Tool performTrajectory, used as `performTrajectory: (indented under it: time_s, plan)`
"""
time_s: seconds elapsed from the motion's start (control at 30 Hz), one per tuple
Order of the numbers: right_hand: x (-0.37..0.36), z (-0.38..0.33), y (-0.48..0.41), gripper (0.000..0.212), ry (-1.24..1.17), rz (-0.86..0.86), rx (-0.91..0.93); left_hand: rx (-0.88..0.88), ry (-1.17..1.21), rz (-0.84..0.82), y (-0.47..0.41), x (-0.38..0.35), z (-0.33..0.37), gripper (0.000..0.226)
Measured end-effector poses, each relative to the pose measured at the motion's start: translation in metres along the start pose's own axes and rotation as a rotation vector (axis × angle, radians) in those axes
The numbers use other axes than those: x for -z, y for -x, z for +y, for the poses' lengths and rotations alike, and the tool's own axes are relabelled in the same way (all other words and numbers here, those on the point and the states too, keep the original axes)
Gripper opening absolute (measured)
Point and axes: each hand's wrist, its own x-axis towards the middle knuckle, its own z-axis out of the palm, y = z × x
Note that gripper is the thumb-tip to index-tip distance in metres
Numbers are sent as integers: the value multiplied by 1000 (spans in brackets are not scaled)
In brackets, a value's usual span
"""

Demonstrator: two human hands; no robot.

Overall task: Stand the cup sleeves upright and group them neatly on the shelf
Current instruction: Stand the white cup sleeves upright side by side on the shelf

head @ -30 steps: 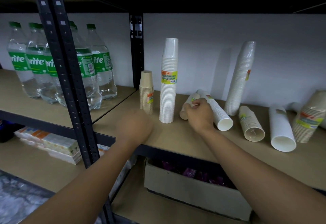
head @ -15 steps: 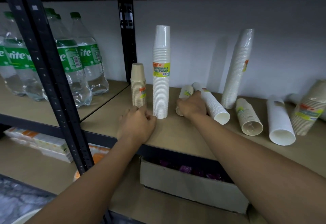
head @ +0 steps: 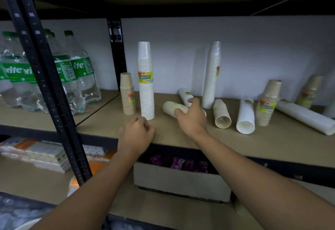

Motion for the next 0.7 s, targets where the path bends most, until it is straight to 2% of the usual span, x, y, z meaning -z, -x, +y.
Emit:
performTrajectory:
  time_s: [0.47,0.7]
  plan:
    - [159,25,28,64,-226,412,84,-166,66,-34,21,-43,130,19]
    - [221,61,20,65,-214,477,76,-239,104,-98,30,-76,174,17]
